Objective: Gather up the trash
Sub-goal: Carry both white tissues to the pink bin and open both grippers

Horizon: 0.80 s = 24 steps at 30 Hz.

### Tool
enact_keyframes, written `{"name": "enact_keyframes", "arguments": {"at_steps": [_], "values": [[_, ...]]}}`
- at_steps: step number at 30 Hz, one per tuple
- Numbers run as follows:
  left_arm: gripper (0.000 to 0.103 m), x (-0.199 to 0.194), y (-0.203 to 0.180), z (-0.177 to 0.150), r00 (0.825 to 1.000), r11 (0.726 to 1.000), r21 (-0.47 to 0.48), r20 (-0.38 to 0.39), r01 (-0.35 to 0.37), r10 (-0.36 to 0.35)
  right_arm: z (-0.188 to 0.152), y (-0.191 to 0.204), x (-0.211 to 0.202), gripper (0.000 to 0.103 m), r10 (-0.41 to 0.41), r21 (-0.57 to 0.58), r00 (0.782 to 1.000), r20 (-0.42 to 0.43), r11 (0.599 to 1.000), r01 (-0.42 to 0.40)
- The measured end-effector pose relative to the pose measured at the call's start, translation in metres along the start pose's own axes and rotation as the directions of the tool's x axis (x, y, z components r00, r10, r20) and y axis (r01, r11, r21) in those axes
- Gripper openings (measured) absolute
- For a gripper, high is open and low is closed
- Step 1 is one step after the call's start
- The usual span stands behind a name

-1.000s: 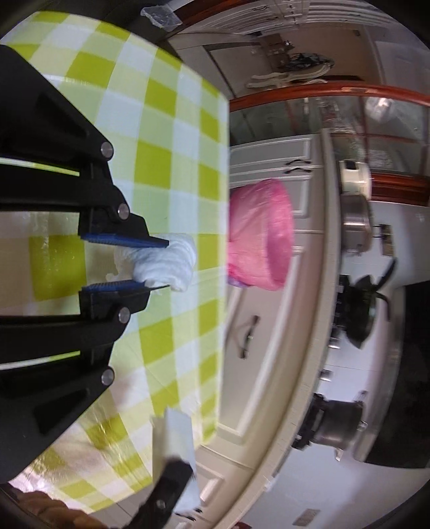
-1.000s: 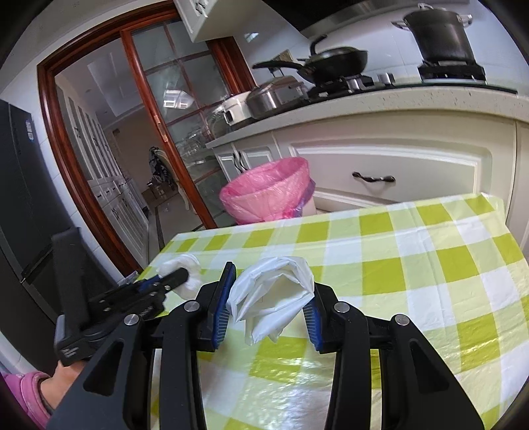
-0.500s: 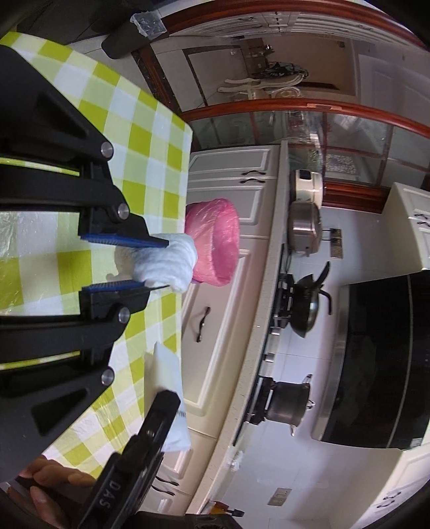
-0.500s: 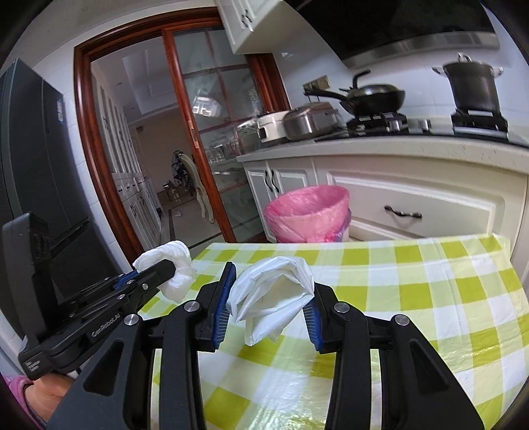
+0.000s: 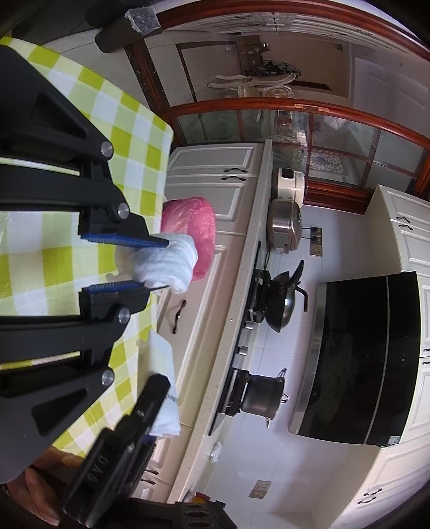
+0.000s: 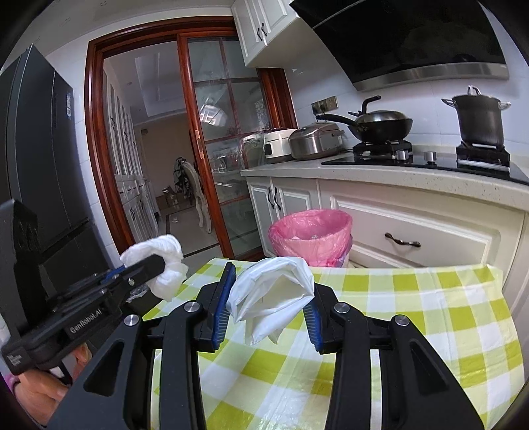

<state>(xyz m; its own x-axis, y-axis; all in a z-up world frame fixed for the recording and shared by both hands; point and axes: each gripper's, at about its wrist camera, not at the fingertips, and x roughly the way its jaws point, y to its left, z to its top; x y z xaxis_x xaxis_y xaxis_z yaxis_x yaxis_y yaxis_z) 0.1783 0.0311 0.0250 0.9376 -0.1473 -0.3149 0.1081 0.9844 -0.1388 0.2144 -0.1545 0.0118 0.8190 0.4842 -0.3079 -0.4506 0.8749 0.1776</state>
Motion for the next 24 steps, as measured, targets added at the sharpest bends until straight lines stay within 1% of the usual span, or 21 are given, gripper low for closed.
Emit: {"name": "enact_keyframes", "arguments": {"at_steps": [6, 12, 18, 24], "values": [[0.018, 0.025, 0.008, 0.025, 1.000, 1.000, 0.002, 0.008, 0.011, -0.011, 0.026, -0.011, 0.024, 0.038, 0.001, -0.003, 1.000, 0.020, 1.000, -0.001], [0.018, 0.064, 0.015, 0.051, 1.000, 1.000, 0.012, 0.018, 0.017, -0.017, 0.053, -0.030, 0.061, 0.038, -0.002, -0.008, 1.000, 0.028, 1.000, 0.002], [0.019, 0.118, 0.026, 0.076, 1.000, 1.000, 0.028, 0.017, 0.013, -0.013, 0.075, -0.054, 0.112, 0.038, -0.007, -0.008, 1.000, 0.010, 1.000, 0.007], [0.019, 0.183, 0.040, 0.101, 1.000, 1.000, 0.026, 0.018, 0.008, -0.008, 0.096, -0.073, 0.165, 0.038, 0.005, -0.021, 1.000, -0.004, 1.000, -0.005]]}}
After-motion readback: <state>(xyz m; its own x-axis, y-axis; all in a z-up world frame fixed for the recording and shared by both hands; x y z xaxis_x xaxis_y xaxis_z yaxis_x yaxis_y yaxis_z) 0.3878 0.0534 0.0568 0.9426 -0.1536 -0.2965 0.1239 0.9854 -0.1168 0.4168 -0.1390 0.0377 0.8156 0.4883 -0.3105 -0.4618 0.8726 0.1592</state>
